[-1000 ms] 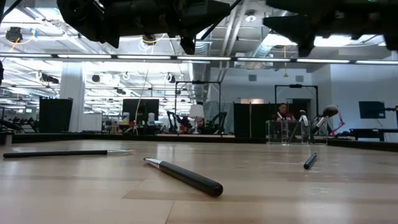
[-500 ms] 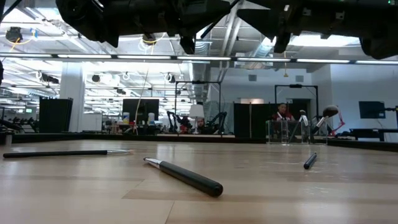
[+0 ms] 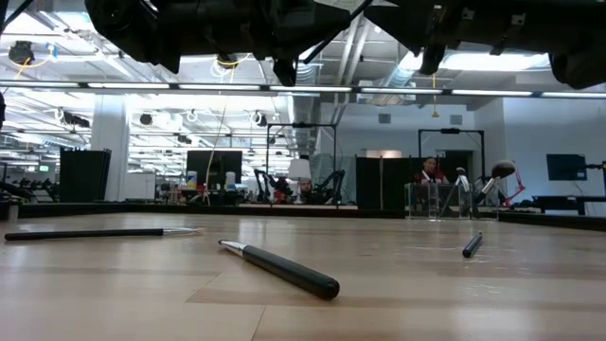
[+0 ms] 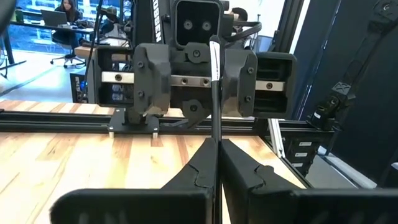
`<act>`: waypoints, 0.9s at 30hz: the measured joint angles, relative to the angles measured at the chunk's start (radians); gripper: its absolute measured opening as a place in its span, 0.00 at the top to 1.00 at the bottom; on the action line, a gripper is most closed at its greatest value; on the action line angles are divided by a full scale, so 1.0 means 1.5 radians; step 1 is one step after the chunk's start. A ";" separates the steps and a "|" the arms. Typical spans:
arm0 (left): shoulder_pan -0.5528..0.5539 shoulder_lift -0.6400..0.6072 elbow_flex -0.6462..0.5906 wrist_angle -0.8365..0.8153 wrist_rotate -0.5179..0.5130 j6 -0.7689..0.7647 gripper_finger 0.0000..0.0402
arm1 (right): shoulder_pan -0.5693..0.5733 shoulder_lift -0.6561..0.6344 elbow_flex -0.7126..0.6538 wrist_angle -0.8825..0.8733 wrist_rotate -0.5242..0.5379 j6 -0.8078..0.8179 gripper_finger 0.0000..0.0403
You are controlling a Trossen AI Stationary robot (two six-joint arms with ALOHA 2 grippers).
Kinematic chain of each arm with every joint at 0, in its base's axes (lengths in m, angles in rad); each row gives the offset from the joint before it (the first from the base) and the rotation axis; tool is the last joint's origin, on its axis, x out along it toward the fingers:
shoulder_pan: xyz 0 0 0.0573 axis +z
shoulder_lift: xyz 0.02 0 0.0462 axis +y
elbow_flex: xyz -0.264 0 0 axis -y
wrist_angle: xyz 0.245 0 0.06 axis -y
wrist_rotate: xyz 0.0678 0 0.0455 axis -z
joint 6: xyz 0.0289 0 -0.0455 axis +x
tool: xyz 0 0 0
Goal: Put items in baskets/containers
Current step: Put the black eyeshadow brush into the middle section of the transparent organizer
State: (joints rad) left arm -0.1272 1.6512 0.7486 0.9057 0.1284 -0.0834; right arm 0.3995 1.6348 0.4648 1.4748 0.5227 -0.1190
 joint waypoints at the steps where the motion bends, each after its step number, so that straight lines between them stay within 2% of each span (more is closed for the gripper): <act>1: 0.000 0.000 0.000 0.000 0.000 0.000 0.97 | 0.004 0.000 0.000 0.005 0.000 -0.010 0.60; 8: 0.000 0.000 0.000 0.000 0.000 0.000 0.97 | 0.026 0.000 0.000 0.022 0.002 -0.049 0.71; 18: 0.000 0.000 0.000 -0.012 0.001 0.000 0.97 | 0.025 0.000 0.000 0.016 0.003 -0.065 0.96; 27: 0.002 0.000 0.001 -0.020 0.000 0.000 0.96 | 0.025 0.000 0.000 0.014 0.004 -0.074 0.98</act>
State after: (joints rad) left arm -0.1242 1.6512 0.7494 0.8762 0.1284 -0.0830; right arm 0.4365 1.6344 0.4648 1.4951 0.5289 -0.2306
